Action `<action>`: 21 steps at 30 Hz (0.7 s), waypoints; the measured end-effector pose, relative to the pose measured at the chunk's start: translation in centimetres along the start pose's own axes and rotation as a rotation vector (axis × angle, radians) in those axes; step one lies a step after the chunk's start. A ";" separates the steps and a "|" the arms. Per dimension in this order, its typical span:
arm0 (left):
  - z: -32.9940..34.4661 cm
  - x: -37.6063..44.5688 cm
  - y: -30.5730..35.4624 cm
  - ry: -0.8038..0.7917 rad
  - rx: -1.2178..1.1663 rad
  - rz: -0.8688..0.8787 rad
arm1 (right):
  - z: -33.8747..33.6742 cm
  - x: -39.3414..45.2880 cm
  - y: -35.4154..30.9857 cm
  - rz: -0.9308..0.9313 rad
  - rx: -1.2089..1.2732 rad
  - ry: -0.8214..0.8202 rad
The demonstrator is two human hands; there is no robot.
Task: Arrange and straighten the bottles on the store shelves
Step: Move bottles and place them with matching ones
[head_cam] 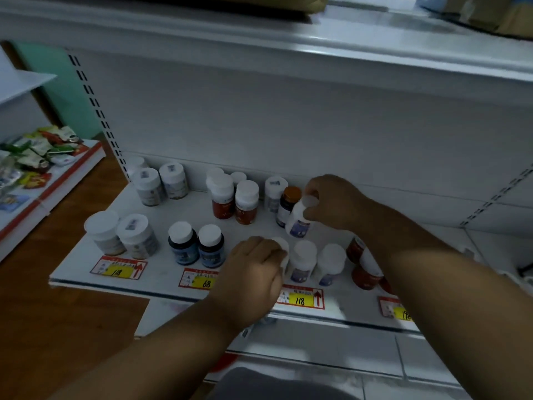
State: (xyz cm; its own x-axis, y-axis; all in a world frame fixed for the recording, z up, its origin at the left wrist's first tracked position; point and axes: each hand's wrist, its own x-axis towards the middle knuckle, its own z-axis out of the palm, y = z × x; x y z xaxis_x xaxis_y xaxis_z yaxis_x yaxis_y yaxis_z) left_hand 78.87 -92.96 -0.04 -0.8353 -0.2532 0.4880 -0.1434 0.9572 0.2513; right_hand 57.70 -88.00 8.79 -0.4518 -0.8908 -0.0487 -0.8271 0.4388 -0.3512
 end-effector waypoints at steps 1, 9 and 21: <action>0.0 -0.3 0.0 -0.019 0.003 0.007 | 0.3 0.0 -0.7 -0.025 0.005 -0.032; -0.8 -0.5 -1.1 -0.147 -0.036 0.031 | 4.1 0.7 -3.2 -0.114 -0.077 -0.206; -1.7 -0.2 -1.2 -0.172 -0.077 0.019 | 1.9 2.9 -2.8 0.044 -0.044 0.227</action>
State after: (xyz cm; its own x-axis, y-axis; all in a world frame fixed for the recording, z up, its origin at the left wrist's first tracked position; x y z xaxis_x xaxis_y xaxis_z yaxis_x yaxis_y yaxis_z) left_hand 80.09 -94.26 0.98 -0.9169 -0.2014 0.3447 -0.0915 0.9465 0.3095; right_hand 59.34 -92.05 7.89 -0.5469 -0.8237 0.1500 -0.8167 0.4855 -0.3118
